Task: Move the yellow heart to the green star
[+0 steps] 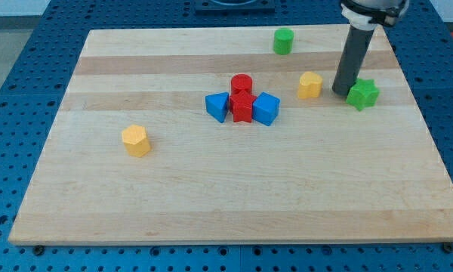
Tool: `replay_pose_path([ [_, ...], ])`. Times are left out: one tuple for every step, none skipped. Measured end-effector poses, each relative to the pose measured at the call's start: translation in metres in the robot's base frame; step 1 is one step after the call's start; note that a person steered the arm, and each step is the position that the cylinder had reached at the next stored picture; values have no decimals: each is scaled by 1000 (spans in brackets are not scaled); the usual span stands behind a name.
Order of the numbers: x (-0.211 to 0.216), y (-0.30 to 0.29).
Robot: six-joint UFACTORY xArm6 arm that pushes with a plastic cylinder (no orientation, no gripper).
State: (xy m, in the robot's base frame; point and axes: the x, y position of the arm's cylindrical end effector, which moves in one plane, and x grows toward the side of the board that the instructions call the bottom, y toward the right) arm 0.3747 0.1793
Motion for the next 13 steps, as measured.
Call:
replay_pose_path([
  [7,1],
  [10,3],
  [-2,3],
  [-38,3],
  [-59,-6],
  [-59,-37],
  [-59,-62],
  [-52,-75],
  [-30,-78],
  [-22,-77],
  [-15,-75],
  [-1,-68],
  [18,-58],
])
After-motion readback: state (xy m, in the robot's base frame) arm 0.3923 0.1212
